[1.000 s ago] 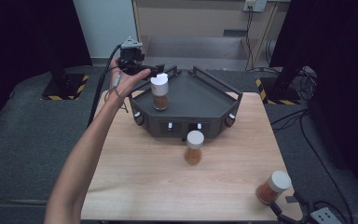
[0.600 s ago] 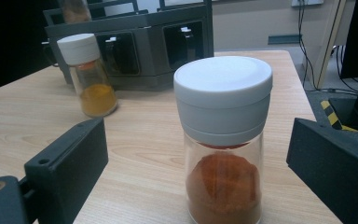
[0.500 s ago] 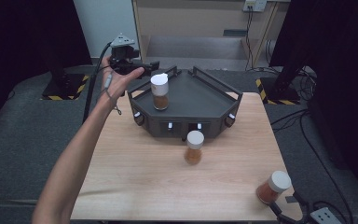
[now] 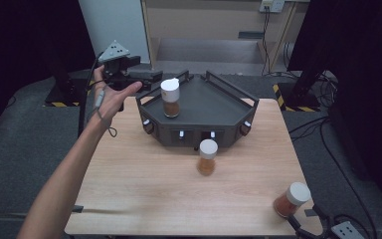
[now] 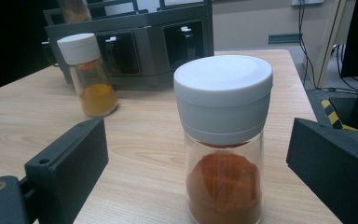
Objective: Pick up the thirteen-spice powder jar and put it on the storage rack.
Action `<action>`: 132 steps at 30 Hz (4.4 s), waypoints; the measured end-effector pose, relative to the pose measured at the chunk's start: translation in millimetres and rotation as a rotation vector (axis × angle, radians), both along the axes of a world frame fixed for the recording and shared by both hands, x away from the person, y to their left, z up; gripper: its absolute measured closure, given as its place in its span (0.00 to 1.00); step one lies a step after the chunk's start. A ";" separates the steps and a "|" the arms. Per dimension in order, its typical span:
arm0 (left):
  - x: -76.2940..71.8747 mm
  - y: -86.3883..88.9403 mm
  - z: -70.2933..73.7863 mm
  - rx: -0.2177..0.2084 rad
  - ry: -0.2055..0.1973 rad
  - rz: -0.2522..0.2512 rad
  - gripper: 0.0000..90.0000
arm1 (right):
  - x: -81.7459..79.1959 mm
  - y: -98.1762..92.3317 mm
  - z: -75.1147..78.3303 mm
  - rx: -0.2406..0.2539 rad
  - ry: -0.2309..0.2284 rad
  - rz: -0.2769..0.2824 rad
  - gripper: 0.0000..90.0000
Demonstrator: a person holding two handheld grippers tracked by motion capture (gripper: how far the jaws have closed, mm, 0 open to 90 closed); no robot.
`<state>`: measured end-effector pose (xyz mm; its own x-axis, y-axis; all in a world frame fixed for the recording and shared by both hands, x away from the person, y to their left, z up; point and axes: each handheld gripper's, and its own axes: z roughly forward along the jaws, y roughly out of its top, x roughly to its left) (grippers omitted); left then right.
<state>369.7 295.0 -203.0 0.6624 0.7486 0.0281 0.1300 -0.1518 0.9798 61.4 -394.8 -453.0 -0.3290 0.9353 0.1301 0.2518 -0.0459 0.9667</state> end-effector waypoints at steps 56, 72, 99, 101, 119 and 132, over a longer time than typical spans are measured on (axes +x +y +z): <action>-179.4 94.9 -161.9 -0.074 -0.052 -0.009 0.06 | -0.2 3.3 2.0 -0.017 0.001 0.004 0.06; -204.5 98.2 -196.2 -0.001 0.010 0.075 0.06 | -0.4 3.6 2.0 -0.020 0.001 0.004 0.06; -222.6 115.2 -229.4 -0.012 0.087 0.096 0.06 | -0.6 3.4 2.3 -0.024 -0.003 0.019 0.06; -221.7 117.3 -230.1 -0.009 0.087 0.082 0.06 | -0.3 3.0 2.3 -0.023 -0.001 0.020 0.06; -211.3 129.4 -239.7 -0.114 0.079 -0.008 0.00 | -4.3 3.7 2.7 -0.028 -0.003 0.012 0.06; -215.0 128.7 -239.9 -0.116 0.074 0.012 0.00 | -5.7 3.0 1.9 -0.031 -0.017 0.019 0.06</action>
<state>154.8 423.7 -442.9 0.6505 0.7518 -0.1082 0.2039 -0.0357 0.9783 55.6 -391.8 -451.1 -0.3485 0.9325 0.0952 0.2363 -0.0109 0.9716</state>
